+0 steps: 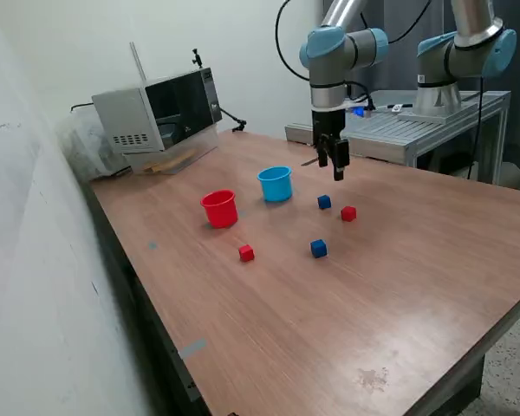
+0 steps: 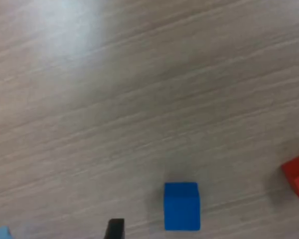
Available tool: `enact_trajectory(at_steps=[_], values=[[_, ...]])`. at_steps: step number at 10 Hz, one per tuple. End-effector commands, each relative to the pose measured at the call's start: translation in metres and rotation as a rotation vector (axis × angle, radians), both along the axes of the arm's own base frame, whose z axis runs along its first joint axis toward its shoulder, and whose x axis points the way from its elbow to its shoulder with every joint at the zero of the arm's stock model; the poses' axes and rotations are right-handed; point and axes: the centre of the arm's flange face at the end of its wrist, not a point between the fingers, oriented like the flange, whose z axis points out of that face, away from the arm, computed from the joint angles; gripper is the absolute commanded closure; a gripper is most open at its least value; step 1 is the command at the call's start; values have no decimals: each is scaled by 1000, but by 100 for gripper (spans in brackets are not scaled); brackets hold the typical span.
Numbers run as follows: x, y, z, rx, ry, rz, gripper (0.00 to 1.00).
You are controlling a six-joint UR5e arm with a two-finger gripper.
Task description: Place red objects in the red bin, and blue objects in the blue bin.
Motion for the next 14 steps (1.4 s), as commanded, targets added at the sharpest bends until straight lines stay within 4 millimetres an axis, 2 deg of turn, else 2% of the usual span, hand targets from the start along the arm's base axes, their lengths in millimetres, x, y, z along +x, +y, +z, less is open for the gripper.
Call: enact_trajectory(at_steps=[1, 8, 11, 14], values=[[-5, 7, -21, -2, -20, -12, 0], [-8, 8, -58, -4, -76, 44, 0], [-19, 10, -51, -2, -42, 56, 0], [-22, 16, -56, -2, -47, 46, 0]])
